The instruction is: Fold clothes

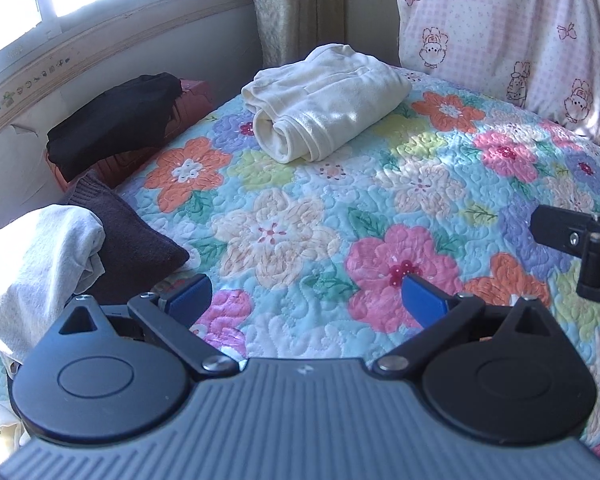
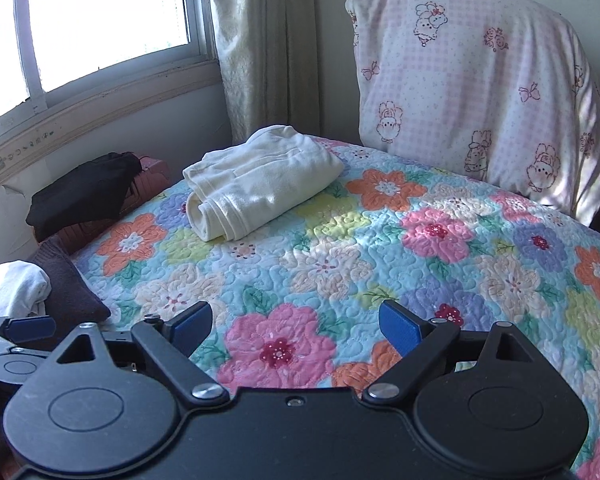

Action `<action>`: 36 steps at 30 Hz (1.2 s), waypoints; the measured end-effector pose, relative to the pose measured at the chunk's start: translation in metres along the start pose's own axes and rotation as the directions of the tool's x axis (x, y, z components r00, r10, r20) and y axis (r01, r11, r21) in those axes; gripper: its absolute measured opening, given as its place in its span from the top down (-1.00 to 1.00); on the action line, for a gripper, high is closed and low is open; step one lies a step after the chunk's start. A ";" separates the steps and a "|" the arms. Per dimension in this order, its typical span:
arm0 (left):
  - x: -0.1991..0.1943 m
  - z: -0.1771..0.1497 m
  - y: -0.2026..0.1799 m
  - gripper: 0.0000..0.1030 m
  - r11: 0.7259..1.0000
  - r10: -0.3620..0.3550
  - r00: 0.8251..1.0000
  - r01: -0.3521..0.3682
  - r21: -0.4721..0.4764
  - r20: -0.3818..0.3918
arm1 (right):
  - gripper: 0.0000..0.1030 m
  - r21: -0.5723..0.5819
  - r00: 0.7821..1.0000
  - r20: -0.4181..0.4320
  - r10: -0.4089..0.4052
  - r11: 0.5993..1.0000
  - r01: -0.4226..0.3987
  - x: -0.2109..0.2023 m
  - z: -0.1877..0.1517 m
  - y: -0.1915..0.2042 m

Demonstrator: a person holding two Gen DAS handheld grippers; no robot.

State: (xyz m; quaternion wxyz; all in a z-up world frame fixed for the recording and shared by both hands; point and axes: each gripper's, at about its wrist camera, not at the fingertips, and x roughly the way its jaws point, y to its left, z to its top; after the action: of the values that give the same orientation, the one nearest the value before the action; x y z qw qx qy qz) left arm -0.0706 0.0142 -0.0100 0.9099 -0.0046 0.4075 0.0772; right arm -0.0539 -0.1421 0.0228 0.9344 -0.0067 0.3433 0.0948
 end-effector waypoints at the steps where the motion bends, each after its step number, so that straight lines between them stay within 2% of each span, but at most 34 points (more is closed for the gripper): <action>1: -0.001 -0.001 -0.002 -1.00 1.000 -0.002 1.000 0.002 0.011 0.006 | -0.81 0.000 1.000 0.000 0.001 1.000 -0.001 0.000 0.000 0.000; 5: -0.003 0.000 -0.007 -1.00 0.999 -0.003 1.000 0.002 0.042 0.013 | -0.81 -0.010 1.000 0.001 0.010 1.000 -0.010 0.000 0.000 0.001; 8: -0.005 0.001 -0.005 -1.00 1.000 -0.018 1.000 0.018 0.018 0.007 | -0.81 -0.019 1.000 -0.001 0.019 1.000 -0.019 -0.002 0.000 0.003; 12: -0.008 0.002 0.000 -1.00 1.000 -0.022 1.000 0.022 -0.001 -0.003 | -0.81 0.001 0.998 -0.049 0.047 0.999 -0.047 -0.006 0.000 0.002; 28: -0.014 0.002 -0.002 -1.00 1.000 -0.003 1.000 0.003 -0.004 0.011 | -0.86 0.002 0.999 -0.052 0.004 1.000 -0.004 -0.009 -0.002 -0.001; 36: -0.014 0.002 -0.004 -1.00 1.000 0.011 1.000 -0.011 -0.003 0.022 | -0.86 0.016 0.998 -0.056 0.009 1.000 -0.008 -0.007 -0.003 -0.002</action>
State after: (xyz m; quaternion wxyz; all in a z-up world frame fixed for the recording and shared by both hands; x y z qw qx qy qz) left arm -0.0779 0.0084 0.0013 0.9139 -0.0030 0.3975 0.0829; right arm -0.0609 -0.1459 0.0252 0.9240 -0.0005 0.3703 0.0957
